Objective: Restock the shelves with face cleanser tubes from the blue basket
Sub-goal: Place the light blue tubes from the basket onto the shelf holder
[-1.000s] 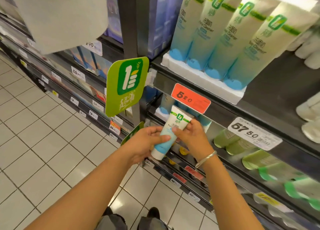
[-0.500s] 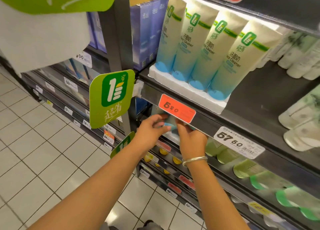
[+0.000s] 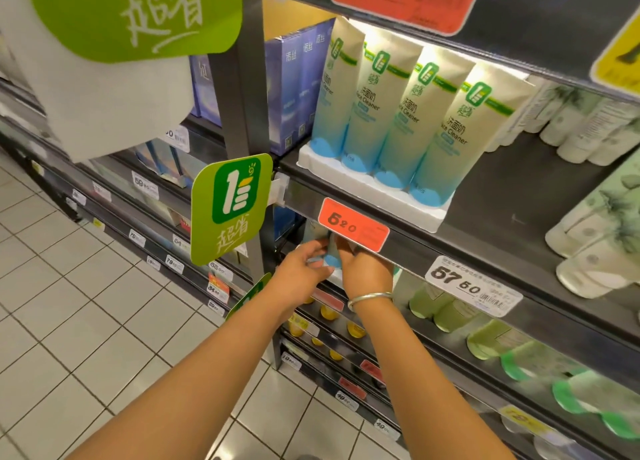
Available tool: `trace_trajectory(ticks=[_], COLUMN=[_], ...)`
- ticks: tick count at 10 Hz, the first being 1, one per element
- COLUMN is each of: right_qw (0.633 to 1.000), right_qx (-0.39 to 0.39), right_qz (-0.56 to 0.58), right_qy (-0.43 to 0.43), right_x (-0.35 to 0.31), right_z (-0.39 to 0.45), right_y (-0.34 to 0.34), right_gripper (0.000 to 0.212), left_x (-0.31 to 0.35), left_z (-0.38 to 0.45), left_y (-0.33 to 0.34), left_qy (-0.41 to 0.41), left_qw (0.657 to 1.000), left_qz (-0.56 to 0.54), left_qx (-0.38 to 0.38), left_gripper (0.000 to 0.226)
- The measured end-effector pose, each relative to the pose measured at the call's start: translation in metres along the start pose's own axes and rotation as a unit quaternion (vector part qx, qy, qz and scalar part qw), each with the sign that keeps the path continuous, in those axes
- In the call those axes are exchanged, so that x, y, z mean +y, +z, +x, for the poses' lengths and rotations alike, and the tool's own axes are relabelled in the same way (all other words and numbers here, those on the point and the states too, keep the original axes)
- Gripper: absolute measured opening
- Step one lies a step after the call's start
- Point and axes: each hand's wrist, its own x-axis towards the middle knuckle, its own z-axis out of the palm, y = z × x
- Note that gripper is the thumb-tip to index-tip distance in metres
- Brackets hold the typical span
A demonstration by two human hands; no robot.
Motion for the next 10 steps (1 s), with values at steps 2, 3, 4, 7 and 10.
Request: trace_trajectory(ticks=[2,3,4,7,10], right_qw=[0.988,0.979,0.990,0.980,0.915], right_qx=[0.011,0.064,0.082,0.108,0.247], right_qz=[-0.154,-0.180,-0.112,0.154,0.286], right_qy=[-0.007,-0.070,-0.005,0.071,0.139], right_x=[0.006,0.010,0.024,0.059,0.114], right_z=[0.021,0.020,0.015,-0.041,-0.152], right_y=[0.009,0.006,0.005,0.003,0.021], right_gripper=[0.038,0.041,0.040,0.010,0.013], left_x=[-0.007,-0.010,-0.011,-0.021,-0.070], left_z=[0.003,0.001,-0.002,-0.022,-0.053], left_y=[-0.006,-0.011,-0.017,-0.060,-0.077], left_qy=[-0.034,-0.064,-0.081,-0.066,-0.115], left_qw=[0.999,0.994,0.988,0.991,0.972], left_qz=[-0.026,-0.086,-0.132,-0.101,-0.051], left_qx=[0.021,0.029,0.027,-0.060,-0.197], left_gripper=[0.041,0.031,0.023,0.016,0.014])
